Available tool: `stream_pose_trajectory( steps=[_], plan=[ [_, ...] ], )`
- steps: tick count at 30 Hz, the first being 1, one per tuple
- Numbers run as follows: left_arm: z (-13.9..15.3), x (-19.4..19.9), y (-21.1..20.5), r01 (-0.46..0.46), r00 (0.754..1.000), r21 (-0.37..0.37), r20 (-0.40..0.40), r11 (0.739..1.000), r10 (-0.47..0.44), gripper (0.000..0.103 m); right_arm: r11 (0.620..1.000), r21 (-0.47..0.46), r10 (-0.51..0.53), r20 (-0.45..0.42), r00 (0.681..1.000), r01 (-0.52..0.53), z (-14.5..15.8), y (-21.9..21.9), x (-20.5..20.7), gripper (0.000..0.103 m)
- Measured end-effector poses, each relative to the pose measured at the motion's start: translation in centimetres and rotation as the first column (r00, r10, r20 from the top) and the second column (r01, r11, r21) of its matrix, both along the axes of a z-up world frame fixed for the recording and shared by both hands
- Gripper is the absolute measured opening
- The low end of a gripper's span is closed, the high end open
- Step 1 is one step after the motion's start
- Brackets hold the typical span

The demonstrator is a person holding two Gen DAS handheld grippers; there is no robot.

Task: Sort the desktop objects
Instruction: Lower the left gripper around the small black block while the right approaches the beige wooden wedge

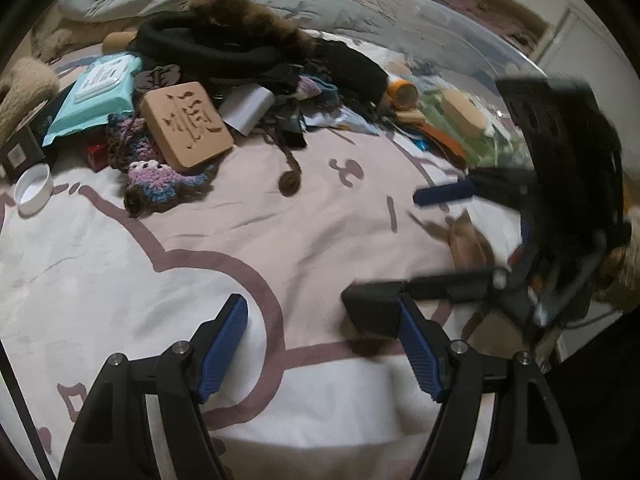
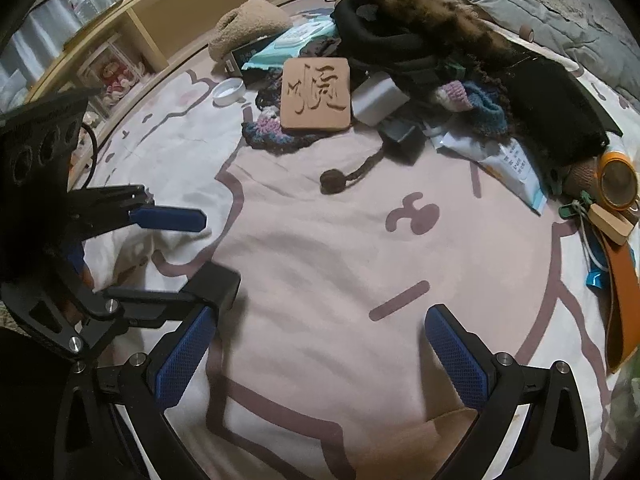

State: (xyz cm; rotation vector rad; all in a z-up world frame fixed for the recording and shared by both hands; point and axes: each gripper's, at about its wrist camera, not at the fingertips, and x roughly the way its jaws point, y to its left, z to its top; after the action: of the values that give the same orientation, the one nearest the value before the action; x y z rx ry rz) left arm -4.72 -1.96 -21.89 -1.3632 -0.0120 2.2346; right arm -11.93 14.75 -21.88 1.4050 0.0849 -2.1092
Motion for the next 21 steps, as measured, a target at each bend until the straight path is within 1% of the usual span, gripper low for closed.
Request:
stream_pose_trajectory(
  steps=[2, 4, 7, 10, 12, 14, 17, 18, 21],
  plan=[
    [-0.1, 0.4, 0.6, 0.031, 0.999, -0.016, -0.011, 0.999, -0.031, 0.075, 0.999, -0.011, -0.038, 0.02, 0.999, 0.038, -0.1, 0.6, -0.6, 0.103],
    [0.0, 0.5, 0.8, 0.038, 0.999, -0.011, -0.018, 0.999, -0.038, 0.075, 0.998, -0.009, -0.057, 0.033, 0.998, 0.057, -0.4, 1.0, -0.9, 0.103],
    [0.0, 0.1, 0.6, 0.019, 1.0, 0.005, -0.019, 1.0, -0.019, 0.075, 0.998, 0.001, -0.061, 0.041, 0.997, 0.061, -0.7, 1.3, -1.0, 0.103],
    [0.2, -0.2, 0.2, 0.011, 1.0, 0.036, -0.001, 0.999, -0.011, 0.075, 0.996, -0.002, -0.085, 0.045, 0.995, 0.085, -0.5, 2.1, -1.3, 0.103],
    [0.3, -0.2, 0.3, 0.021, 1.0, 0.06, 0.008, 0.998, -0.022, 0.075, 0.994, 0.002, -0.106, 0.039, 0.994, 0.106, -0.2, 2.8, -1.5, 0.103],
    [0.3, 0.1, 0.6, 0.045, 0.999, 0.068, 0.015, 0.997, -0.046, 0.075, 0.992, 0.007, -0.126, 0.028, 0.992, 0.125, 0.1, 3.6, -1.6, 0.103],
    [-0.1, 0.6, 0.8, 0.072, 0.997, 0.05, 0.023, 0.996, -0.074, 0.074, 0.989, 0.004, -0.145, 0.003, 0.989, 0.145, 0.8, 4.8, -1.5, 0.103],
    [-0.2, 0.7, 0.8, 0.078, 0.996, 0.049, 0.028, 0.996, -0.08, 0.072, 0.989, 0.007, -0.15, -0.008, 0.989, 0.151, 1.0, 5.2, -1.4, 0.103],
    [-0.6, 0.9, 0.9, 0.096, 0.995, 0.042, 0.038, 0.995, -0.097, 0.072, 0.987, 0.028, -0.157, -0.031, 0.987, 0.158, 1.3, 6.2, -1.2, 0.103]
  ],
)
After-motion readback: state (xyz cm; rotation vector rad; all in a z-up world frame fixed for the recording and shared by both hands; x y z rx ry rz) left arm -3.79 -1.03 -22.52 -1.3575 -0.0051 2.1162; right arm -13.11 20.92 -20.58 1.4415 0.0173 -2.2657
